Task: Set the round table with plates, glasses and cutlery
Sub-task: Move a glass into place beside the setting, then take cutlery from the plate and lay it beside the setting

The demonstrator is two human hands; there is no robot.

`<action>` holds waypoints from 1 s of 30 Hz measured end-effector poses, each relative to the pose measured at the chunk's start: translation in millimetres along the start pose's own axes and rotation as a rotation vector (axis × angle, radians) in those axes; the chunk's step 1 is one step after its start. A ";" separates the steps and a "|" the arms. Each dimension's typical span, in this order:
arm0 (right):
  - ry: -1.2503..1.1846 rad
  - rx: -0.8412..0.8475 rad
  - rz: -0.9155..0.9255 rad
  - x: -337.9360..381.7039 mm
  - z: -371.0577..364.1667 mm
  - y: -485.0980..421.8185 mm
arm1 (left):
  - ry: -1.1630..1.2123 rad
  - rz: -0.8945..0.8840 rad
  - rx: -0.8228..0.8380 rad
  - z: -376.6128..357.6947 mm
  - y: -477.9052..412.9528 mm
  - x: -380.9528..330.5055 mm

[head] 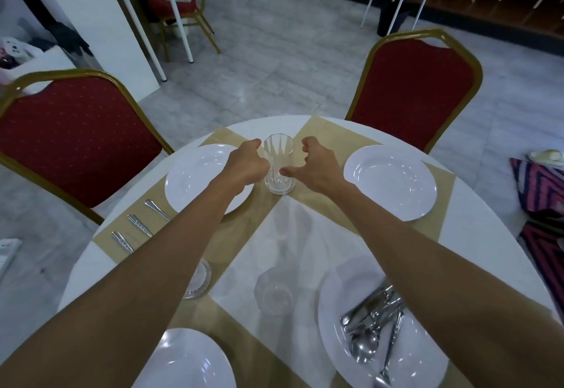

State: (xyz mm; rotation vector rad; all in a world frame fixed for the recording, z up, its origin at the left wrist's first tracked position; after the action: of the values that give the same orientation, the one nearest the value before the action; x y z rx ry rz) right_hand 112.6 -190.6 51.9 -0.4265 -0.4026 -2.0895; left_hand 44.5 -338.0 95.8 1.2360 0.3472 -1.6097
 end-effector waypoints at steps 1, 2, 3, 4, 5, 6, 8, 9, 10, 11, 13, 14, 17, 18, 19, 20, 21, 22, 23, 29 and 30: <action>-0.005 0.000 -0.008 -2.7 2.5 5.0 | -0.010 -0.006 -0.002 0.7 4.6 -3.2; -0.015 -0.001 -0.017 -6.1 5.6 10.7 | -0.020 -0.010 -0.008 0.8 9.5 -6.5; -0.026 -0.007 -0.025 -10.0 9.3 17.1 | -0.031 -0.012 -0.016 1.0 14.7 -10.2; -0.032 -0.018 -0.032 -13.6 13.8 24.5 | -0.048 -0.009 -0.030 1.4 20.3 -14.4; -0.030 -0.030 -0.037 -17.6 18.5 33.3 | -0.070 -0.002 -0.041 1.5 26.7 -18.7; -0.021 -0.045 -0.044 -21.6 23.4 43.3 | -0.083 0.002 -0.037 0.7 33.4 -22.6; -0.016 -0.068 -0.069 -31.6 30.7 67.0 | -0.106 -0.022 -0.017 -4.4 46.9 -27.2; -0.022 -0.075 -0.086 -37.7 33.3 80.4 | -0.125 -0.042 -0.001 -7.4 57.9 -30.6; -0.025 -0.077 -0.107 -44.2 35.5 94.0 | -0.141 -0.069 0.021 -13.0 66.0 -32.4; -0.023 -0.077 -0.127 -51.1 38.0 107.7 | -0.171 -0.097 0.042 -19.2 77.1 -35.6; -0.008 -0.076 -0.156 -64.0 43.8 135.4 | -0.214 -0.155 0.084 -35.0 98.3 -41.5; -0.001 -0.079 -0.167 -70.5 46.5 149.9 | -0.214 -0.168 0.117 -45.7 109.7 -43.4; -0.013 -0.148 -0.215 -92.8 48.9 197.5 | -0.252 -0.210 0.237 -83.1 148.1 -43.5; -0.038 -0.172 -0.249 -102.1 45.9 213.5 | -0.264 -0.213 0.289 -97.7 159.6 -39.6; -0.064 -0.180 -0.288 -111.8 40.4 228.8 | -0.274 -0.205 0.344 -111.8 170.9 -34.0; -0.078 -0.171 -0.324 -120.8 33.3 241.5 | -0.280 -0.173 0.391 -125.2 179.4 -25.6; -0.081 -0.149 -0.355 -129.2 25.4 252.8 | -0.290 -0.144 0.424 -138.3 184.3 -15.2; -0.076 -0.126 -0.380 -137.2 17.3 262.4 | -0.301 -0.113 0.447 -150.2 187.2 -4.3; -0.068 -0.109 -0.391 -143.9 10.2 270.4 | -0.311 -0.098 0.460 -160.8 189.2 5.4; -0.106 -0.073 -0.411 -168.0 -21.8 300.4 | -0.200 -0.048 0.306 -196.5 181.4 42.5; -0.112 -0.076 -0.421 -170.8 -24.1 301.6 | -0.207 -0.053 0.299 -199.7 177.3 44.4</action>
State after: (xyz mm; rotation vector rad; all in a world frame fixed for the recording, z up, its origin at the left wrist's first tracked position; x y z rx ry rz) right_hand 452.2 -229.1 -10.9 -0.5413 -0.5145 -2.5018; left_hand 303.9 -293.3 32.7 1.2734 0.0076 -1.8653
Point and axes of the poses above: each hand's wrist, its own y-axis away from the middle knuckle, its own z-axis out of the back of the hand, x = y × z, the point moved 3 cm from there along -y, towards the middle knuckle, and after that the axes turned 15 degrees about y, right-handed, at the moved point
